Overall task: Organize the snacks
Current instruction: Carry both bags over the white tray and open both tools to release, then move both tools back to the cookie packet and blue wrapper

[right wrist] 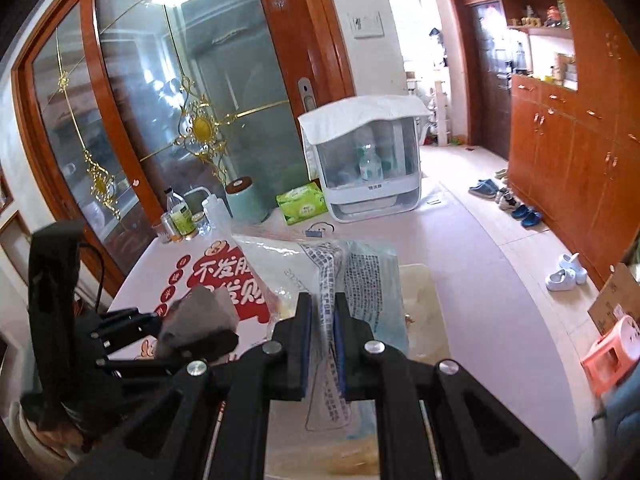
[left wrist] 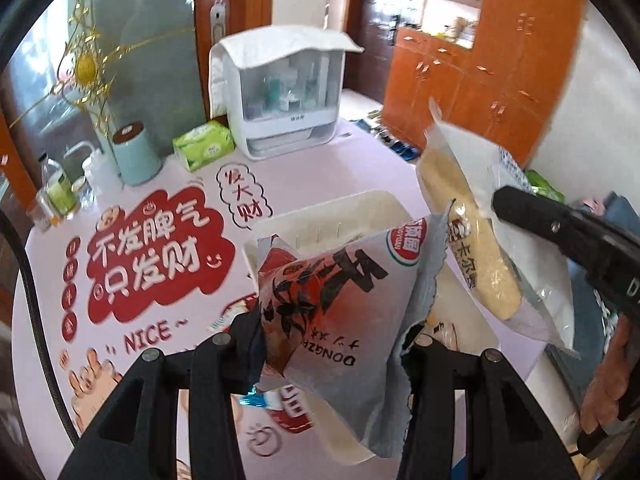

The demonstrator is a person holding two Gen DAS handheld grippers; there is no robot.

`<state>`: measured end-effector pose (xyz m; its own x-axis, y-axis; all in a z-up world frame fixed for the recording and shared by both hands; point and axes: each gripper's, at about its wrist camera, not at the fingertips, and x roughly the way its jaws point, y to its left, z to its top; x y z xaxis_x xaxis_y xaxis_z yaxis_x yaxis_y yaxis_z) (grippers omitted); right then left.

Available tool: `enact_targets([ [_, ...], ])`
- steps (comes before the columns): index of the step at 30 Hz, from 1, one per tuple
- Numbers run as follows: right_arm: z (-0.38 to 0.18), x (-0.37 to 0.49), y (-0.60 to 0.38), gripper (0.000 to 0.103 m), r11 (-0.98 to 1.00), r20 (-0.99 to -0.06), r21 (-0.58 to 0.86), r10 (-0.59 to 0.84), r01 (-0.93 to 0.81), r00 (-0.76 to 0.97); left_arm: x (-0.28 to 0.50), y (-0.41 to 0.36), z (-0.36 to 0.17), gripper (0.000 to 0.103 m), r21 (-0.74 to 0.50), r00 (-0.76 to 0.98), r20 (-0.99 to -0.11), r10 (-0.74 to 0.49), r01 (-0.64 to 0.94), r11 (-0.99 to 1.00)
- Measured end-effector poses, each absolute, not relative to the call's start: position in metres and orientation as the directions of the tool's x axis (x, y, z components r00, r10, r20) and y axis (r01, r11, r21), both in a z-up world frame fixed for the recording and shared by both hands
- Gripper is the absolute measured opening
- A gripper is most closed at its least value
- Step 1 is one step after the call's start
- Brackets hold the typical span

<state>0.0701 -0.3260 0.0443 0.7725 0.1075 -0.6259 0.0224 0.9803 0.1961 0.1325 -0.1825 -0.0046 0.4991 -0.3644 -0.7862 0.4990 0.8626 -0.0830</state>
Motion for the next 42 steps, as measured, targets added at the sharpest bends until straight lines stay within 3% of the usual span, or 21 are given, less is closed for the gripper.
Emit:
enact_targets([
  [5, 0.032, 0.097, -0.358, 0.011, 0.974, -0.646, 0.226, 0.171, -0.028, 0.744, 0.14, -0.21, -0.023, 0.055, -0.055, 0.489, -0.826, -0.282, 0.427, 0.903],
  [7, 0.026, 0.108, -0.364, 0.014, 0.972, -0.655, 0.232, 0.19, -0.044, 0.731, 0.142, -0.215, -0.026, 0.08, -0.04, 0.492, -0.832, -0.257, 0.409, 0.912],
  [9, 0.02, 0.118, -0.37, 0.015, 0.966, -0.665, 0.251, 0.217, -0.059, 0.714, 0.142, -0.219, -0.026, 0.092, -0.022, 0.517, -0.823, -0.234, 0.383, 0.923],
  [11, 0.019, 0.122, -0.372, 0.017, 0.968, -0.661, 0.244, 0.21, -0.059, 0.721, 0.141, -0.222, -0.026, 0.093, -0.007, 0.532, -0.818, -0.217, 0.367, 0.93],
  [16, 0.025, 0.127, -0.377, 0.042, 0.969, -0.636, 0.233, 0.219, -0.086, 0.74, 0.142, -0.219, -0.026, 0.093, 0.015, 0.536, -0.829, -0.163, 0.312, 0.95],
  [19, 0.028, 0.121, -0.376, 0.052, 0.973, -0.625, 0.209, 0.21, -0.099, 0.752, 0.14, -0.209, -0.024, 0.093, 0.02, 0.545, -0.826, -0.142, 0.281, 0.96],
  [28, 0.024, 0.105, -0.376, 0.054, 0.956, -0.638, 0.271, 0.264, -0.11, 0.724, 0.127, -0.178, -0.022, 0.093, -0.013, 0.551, -0.824, -0.129, 0.21, 0.978],
  [42, 0.026, 0.082, -0.346, 0.062, 0.946, -0.615, 0.266, 0.313, -0.183, 0.724, 0.115, -0.149, -0.022, 0.093, 0.059, 0.591, -0.807, -0.026, 0.123, 0.991],
])
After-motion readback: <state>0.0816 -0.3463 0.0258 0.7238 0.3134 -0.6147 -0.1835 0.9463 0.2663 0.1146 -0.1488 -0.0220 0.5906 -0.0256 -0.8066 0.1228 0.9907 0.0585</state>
